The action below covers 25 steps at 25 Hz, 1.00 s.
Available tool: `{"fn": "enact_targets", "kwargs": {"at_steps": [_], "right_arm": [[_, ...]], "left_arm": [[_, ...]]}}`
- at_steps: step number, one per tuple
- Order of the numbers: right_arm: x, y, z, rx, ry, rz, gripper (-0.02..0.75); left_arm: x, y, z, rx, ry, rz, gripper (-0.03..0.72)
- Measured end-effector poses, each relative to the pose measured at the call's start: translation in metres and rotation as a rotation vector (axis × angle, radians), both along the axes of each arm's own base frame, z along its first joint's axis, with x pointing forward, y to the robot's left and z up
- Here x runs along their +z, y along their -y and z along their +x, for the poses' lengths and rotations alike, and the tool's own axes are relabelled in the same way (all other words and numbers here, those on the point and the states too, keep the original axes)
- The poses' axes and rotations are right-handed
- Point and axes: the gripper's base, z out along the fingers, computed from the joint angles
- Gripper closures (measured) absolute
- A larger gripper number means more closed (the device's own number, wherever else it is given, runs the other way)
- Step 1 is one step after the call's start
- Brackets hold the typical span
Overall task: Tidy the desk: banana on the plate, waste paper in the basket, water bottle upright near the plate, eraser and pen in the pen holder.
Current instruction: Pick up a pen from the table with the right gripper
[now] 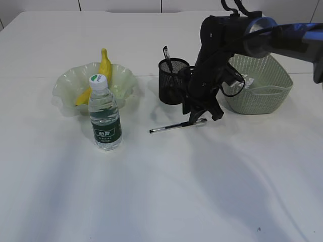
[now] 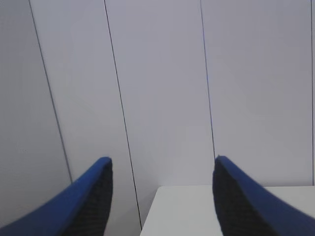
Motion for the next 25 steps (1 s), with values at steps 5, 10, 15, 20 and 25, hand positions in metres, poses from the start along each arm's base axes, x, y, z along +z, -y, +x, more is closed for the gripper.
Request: {"fn": "enact_targets", "kwargs": {"at_steps": [5, 10, 15, 20, 25], "right_arm": [[-0.004, -0.001, 0.001, -0.003, 0.000, 0.005, 0.519], [-0.010, -0.002, 0.002, -0.006, -0.003, 0.011, 0.518], [-0.013, -0.002, 0.003, -0.007, -0.004, 0.012, 0.518], [-0.017, -0.002, 0.004, -0.010, 0.000, 0.014, 0.518], [-0.017, -0.003, 0.005, -0.011, 0.009, 0.016, 0.518]], "left_arm": [[0.000, -0.001, 0.000, 0.010, -0.003, -0.003, 0.235], [-0.001, -0.002, 0.000, 0.020, -0.006, -0.008, 0.235], [-0.001, -0.002, 0.000, 0.020, -0.005, -0.008, 0.240], [-0.001, -0.002, 0.000, 0.021, -0.006, -0.008, 0.242], [-0.001, -0.002, 0.000, 0.022, -0.006, -0.008, 0.253]]}}
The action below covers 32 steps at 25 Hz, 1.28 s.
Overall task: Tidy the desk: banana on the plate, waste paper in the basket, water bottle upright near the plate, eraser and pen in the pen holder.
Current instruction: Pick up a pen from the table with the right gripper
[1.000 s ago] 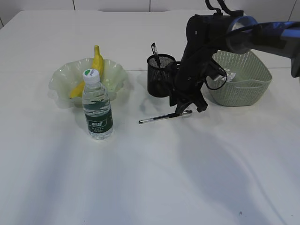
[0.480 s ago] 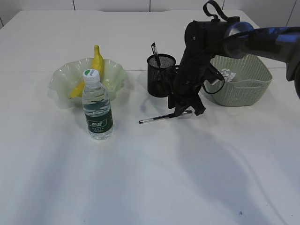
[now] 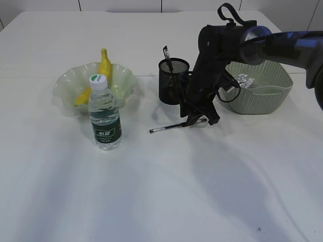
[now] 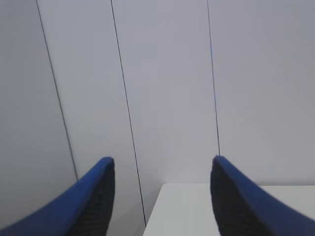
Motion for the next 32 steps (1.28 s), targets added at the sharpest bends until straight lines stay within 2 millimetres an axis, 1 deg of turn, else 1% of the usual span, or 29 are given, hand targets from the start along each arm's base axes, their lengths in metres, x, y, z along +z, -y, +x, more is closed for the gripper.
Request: {"fn": "enact_targets", "kwargs": {"at_steps": [17, 32], "right_arm": [[0.0000, 0.0001, 0.0001, -0.002, 0.001, -0.001, 0.518], [0.0000, 0.0003, 0.0001, -0.003, 0.001, -0.002, 0.514]], "left_arm": [[0.0000, -0.0001, 0.0000, 0.001, 0.000, 0.000, 0.268], [-0.0014, -0.0038, -0.0010, 0.042, -0.012, -0.014, 0.269]]}}
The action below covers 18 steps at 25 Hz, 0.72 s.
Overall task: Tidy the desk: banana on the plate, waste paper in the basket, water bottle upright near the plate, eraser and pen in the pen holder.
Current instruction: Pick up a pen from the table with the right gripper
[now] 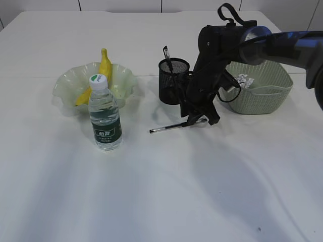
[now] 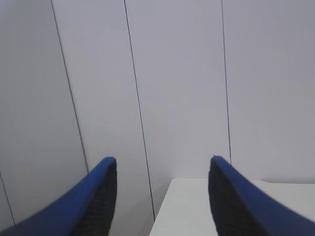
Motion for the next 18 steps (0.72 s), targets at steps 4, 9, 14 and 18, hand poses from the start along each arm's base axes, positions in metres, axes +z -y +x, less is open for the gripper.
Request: {"fn": "enact_targets", "kwargs": {"at_steps": [4, 9, 14, 18], "right_arm": [[0.0000, 0.0000, 0.0000, 0.000, 0.000, 0.000, 0.509], [0.0000, 0.0000, 0.0000, 0.000, 0.000, 0.000, 0.507], [0.0000, 0.0001, 0.0000, 0.000, 0.001, -0.002, 0.507], [0.0000, 0.0004, 0.0001, 0.000, 0.001, -0.005, 0.507]], "left_arm": [[-0.0001, -0.0002, -0.0001, 0.002, -0.001, -0.001, 0.269], [-0.0001, -0.0002, -0.0001, 0.002, -0.001, -0.001, 0.270], [-0.0001, -0.0002, -0.0001, 0.002, -0.001, -0.001, 0.270], [-0.0001, -0.0002, -0.0001, 0.002, -0.001, -0.001, 0.270]]}}
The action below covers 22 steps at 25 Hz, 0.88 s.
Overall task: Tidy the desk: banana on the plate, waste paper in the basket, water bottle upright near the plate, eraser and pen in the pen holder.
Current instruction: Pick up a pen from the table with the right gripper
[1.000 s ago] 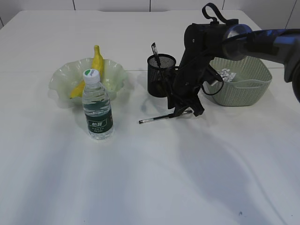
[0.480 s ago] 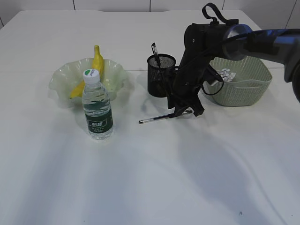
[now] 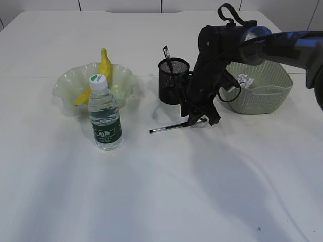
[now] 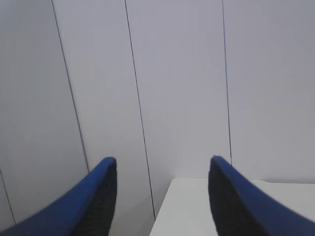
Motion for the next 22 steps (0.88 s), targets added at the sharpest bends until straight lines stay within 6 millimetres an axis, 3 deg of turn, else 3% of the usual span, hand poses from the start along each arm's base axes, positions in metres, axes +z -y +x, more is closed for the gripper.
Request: {"fn": "enact_targets", "kwargs": {"at_steps": [22], "right_arm": [[-0.0002, 0.0022, 0.0007, -0.012, 0.006, -0.022, 0.505]], "left_arm": [[0.0000, 0.0000, 0.0000, 0.000, 0.000, 0.000, 0.270]]}}
